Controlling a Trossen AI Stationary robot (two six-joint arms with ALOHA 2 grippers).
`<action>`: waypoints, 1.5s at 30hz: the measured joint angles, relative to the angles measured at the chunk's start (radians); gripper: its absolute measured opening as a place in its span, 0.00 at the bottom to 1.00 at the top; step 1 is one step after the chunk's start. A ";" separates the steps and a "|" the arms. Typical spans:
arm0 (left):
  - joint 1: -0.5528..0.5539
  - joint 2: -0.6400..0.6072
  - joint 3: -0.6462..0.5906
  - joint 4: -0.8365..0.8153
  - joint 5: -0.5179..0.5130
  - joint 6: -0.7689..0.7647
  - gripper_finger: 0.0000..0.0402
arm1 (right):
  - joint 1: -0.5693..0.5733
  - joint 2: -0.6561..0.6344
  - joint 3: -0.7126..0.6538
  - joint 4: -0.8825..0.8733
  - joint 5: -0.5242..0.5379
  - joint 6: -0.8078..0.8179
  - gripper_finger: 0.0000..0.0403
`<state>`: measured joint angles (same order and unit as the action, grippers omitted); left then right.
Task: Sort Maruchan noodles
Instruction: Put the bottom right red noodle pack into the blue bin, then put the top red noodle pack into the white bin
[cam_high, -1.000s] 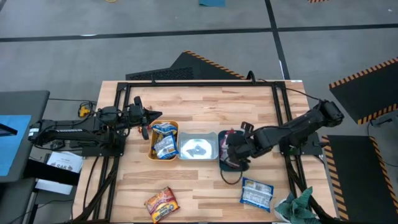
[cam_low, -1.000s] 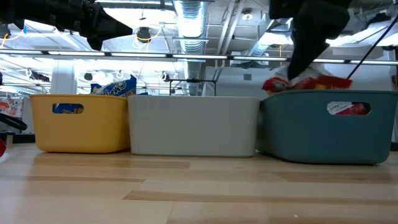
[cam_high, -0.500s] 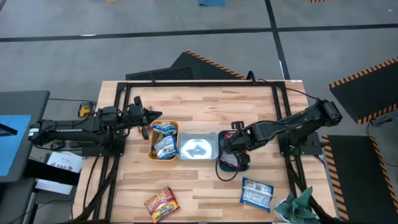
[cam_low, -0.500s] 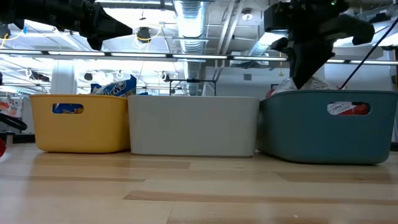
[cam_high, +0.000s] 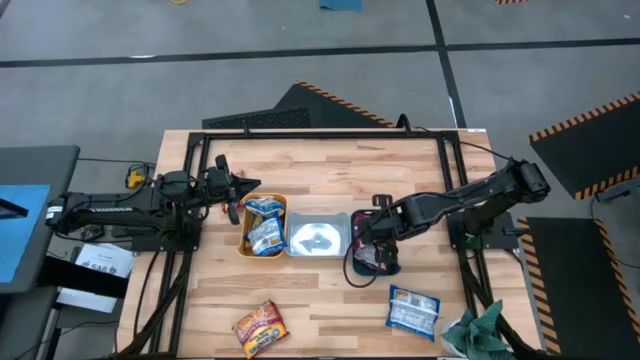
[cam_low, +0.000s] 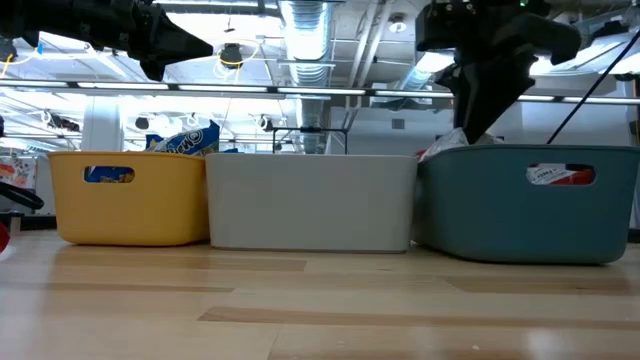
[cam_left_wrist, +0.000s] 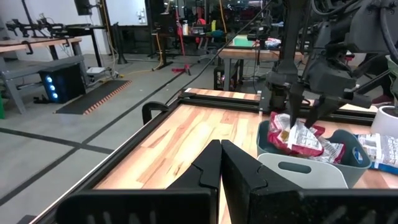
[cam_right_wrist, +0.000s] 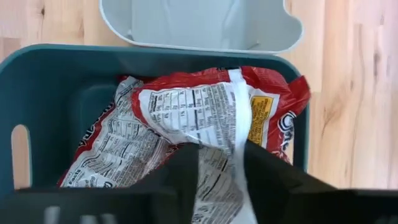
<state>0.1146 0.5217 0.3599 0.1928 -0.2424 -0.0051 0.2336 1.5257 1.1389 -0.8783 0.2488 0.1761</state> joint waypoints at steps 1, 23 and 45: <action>0.000 0.000 0.000 0.000 0.000 0.000 0.00 | 0.002 0.000 0.007 -0.005 0.005 0.000 0.39; 0.000 0.000 0.000 -0.011 0.062 0.004 0.00 | 0.213 -0.115 -0.012 -0.136 0.087 0.358 0.68; 0.195 0.171 0.060 -0.418 -0.448 -0.257 0.33 | 0.175 -0.164 -0.016 -0.154 0.336 0.394 0.68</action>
<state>0.3098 0.6927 0.4199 -0.2253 -0.6907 -0.2619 0.4089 1.3621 1.1225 -1.0321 0.5850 0.5701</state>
